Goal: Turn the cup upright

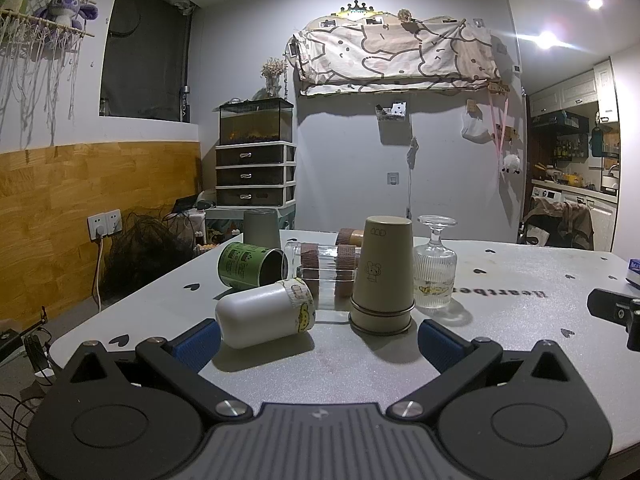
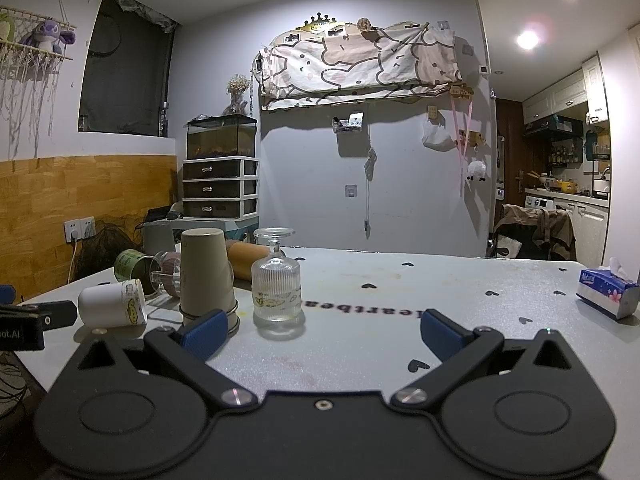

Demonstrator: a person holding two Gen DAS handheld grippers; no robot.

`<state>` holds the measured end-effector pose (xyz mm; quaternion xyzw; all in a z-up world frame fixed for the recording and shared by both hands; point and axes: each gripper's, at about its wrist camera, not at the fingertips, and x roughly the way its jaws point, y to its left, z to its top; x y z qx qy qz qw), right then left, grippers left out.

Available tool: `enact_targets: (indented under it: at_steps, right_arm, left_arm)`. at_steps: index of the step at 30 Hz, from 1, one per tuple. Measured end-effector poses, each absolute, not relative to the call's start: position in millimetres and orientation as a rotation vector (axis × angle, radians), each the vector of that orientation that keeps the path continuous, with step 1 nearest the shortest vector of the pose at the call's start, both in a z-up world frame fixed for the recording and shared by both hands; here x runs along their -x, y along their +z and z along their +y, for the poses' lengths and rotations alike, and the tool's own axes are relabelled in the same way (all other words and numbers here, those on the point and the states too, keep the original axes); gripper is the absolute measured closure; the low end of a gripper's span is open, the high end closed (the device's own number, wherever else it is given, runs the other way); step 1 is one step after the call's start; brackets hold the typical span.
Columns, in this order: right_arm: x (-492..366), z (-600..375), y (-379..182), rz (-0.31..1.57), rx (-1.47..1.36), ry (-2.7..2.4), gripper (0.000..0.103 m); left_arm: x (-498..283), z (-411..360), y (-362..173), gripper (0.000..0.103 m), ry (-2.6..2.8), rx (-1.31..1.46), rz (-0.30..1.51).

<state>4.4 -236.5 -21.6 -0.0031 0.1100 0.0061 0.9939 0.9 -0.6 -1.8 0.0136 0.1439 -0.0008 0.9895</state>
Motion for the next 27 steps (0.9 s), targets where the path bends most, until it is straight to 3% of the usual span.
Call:
enact_targets:
  at_steps: [27]
  right_arm:
    - [-3, -237, -21, 0.219, 0.007, 0.012, 0.000]
  left_arm:
    - [-6, 1, -13, 0.000, -0.004, -0.032, 0.289]
